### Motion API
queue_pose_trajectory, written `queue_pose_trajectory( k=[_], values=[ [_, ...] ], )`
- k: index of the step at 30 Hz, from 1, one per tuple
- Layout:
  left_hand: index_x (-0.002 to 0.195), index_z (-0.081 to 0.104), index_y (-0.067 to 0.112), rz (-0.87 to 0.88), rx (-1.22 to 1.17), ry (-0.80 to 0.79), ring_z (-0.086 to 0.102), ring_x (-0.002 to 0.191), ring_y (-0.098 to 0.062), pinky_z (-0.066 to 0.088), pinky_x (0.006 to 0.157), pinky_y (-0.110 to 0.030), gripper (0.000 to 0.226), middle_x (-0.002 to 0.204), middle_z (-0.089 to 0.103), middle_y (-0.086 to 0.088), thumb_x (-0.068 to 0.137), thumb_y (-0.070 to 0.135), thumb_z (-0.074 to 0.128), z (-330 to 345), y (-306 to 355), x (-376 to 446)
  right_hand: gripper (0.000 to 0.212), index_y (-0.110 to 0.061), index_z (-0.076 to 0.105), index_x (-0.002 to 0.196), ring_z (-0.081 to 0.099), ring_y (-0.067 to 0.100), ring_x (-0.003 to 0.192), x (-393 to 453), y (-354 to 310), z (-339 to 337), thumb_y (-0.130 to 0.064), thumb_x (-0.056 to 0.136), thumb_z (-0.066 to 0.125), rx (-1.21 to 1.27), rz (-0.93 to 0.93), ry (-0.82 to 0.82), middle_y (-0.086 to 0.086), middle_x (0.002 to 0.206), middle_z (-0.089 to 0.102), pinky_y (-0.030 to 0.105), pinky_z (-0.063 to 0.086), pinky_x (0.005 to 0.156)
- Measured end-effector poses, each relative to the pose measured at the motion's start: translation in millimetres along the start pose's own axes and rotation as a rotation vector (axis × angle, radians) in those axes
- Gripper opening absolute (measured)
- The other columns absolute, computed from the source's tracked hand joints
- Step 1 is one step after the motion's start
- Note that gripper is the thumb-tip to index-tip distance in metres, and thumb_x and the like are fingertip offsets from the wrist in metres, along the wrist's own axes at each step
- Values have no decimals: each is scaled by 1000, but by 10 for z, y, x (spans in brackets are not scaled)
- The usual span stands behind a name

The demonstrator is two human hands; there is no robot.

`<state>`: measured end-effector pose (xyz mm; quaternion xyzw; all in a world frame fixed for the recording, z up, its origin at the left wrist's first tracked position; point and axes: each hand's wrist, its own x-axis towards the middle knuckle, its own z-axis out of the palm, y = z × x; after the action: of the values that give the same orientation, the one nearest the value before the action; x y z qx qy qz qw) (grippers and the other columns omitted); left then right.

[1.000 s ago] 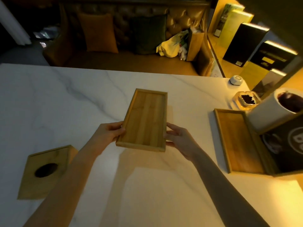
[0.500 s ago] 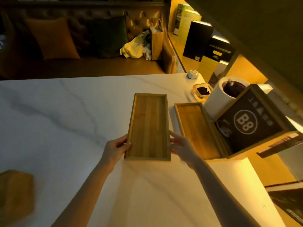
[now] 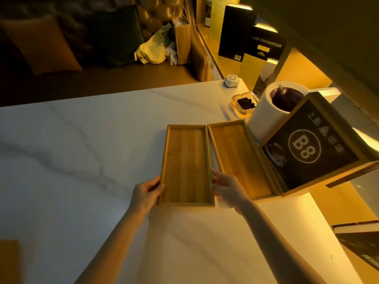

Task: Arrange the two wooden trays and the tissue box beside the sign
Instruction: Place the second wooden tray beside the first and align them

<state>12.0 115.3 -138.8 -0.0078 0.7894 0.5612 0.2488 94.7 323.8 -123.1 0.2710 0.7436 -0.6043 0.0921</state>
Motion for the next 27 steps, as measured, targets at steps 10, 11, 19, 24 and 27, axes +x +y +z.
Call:
queue_pose_trajectory(
  k=[10, 11, 19, 24, 27],
  values=[
    [123, 49, 5, 39, 62, 18, 55, 111, -20, 43, 100, -36, 40, 126, 58, -15, 84, 4, 55, 71, -122, 32, 40, -11, 48, 127, 58, 16, 95, 30, 106, 50, 0, 88, 49, -94, -73, 60, -3, 99, 57, 26, 49, 81],
    [123, 49, 5, 45, 76, 27, 55, 111, -21, 42, 101, -37, 40, 126, 57, -15, 84, 5, 56, 77, -132, 36, 37, -10, 51, 124, 58, 18, 96, 36, 113, 63, -1, 88, 49, -109, -81, 86, -1, 98, 58, 26, 49, 80],
    [121, 52, 5, 87, 174, 42, 57, 105, -25, 45, 94, -36, 40, 120, 59, -18, 82, 6, 60, 98, -195, 113, 28, -11, 62, 112, 56, 13, 86, 84, 230, 241, -3, 88, 51, -286, -42, 366, 6, 101, 67, 22, 47, 72],
    [124, 50, 5, 133, 326, 56, 56, 106, -27, 43, 90, -30, 42, 120, 57, -19, 83, 12, 59, 102, -241, 135, 25, -8, 63, 110, 58, 16, 82, 90, 265, 355, -4, 89, 49, -326, -24, 442, 6, 94, 67, 27, 48, 71],
    [124, 49, 2, 209, 462, 94, 58, 99, -30, 42, 82, -27, 43, 111, 59, -22, 83, 12, 59, 140, -269, 116, 23, -9, 64, 106, 56, 13, 76, 27, 292, 380, -6, 90, 48, -350, -125, 471, 7, 88, 67, 23, 45, 66]
  ],
)
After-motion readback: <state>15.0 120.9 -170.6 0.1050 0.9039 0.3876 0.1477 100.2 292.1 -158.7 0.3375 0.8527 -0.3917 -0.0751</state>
